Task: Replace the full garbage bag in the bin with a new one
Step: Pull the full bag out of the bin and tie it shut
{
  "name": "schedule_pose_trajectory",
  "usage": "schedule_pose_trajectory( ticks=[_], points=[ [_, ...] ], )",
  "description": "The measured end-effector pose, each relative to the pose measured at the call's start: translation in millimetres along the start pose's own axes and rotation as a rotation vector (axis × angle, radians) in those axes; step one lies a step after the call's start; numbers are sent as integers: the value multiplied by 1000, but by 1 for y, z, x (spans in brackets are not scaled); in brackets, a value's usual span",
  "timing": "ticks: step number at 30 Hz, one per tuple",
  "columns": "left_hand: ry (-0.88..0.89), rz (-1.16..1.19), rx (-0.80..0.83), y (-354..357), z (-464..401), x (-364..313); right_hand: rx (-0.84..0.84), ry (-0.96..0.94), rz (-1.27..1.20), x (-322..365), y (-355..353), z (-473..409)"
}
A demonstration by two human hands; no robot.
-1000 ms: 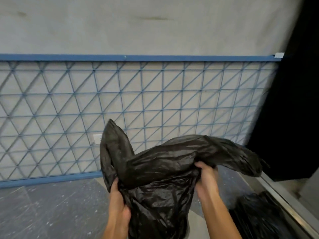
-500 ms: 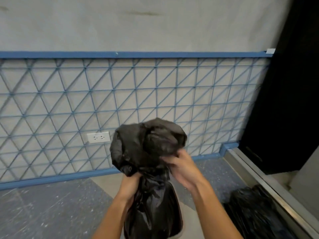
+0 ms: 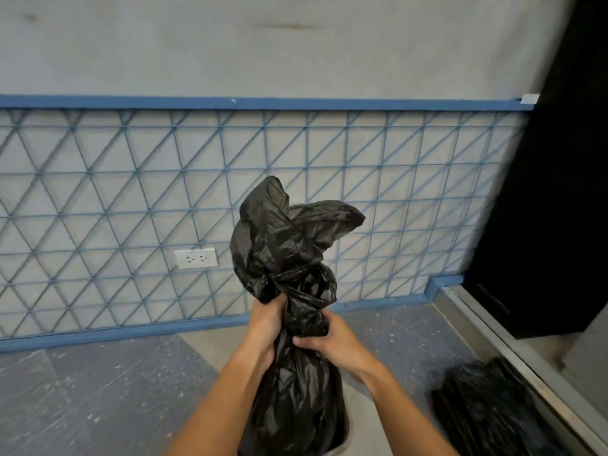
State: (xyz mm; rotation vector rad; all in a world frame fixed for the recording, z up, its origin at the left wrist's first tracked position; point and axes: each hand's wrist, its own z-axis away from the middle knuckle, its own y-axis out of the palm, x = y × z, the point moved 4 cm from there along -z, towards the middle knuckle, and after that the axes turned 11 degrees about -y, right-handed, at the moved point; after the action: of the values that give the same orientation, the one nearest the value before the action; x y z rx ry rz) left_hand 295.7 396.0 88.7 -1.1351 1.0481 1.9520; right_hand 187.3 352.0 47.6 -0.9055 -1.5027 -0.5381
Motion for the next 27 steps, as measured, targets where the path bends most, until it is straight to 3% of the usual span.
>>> schedule_pose_trajectory(
  ticks=[4,12,17,19,24,27],
  points=[
    [75,-37,67,5,10,-12,51,-11,-52,8,0,0],
    [239,-85,110,9,23,-52,-151,-272,-32,50,8,-8],
    [341,-29,54,10,34,-67,-140,-377,-151,67,5,-2],
    [366,10,68,7,34,-73,-53,-420,-225,75,-3,-1],
    [260,34,22,-2,23,-50,126,-244,-84,67,-2,-7],
    [201,180,-113,-24,13,-35,-25,-142,-45,41,-8,-10]
  ],
)
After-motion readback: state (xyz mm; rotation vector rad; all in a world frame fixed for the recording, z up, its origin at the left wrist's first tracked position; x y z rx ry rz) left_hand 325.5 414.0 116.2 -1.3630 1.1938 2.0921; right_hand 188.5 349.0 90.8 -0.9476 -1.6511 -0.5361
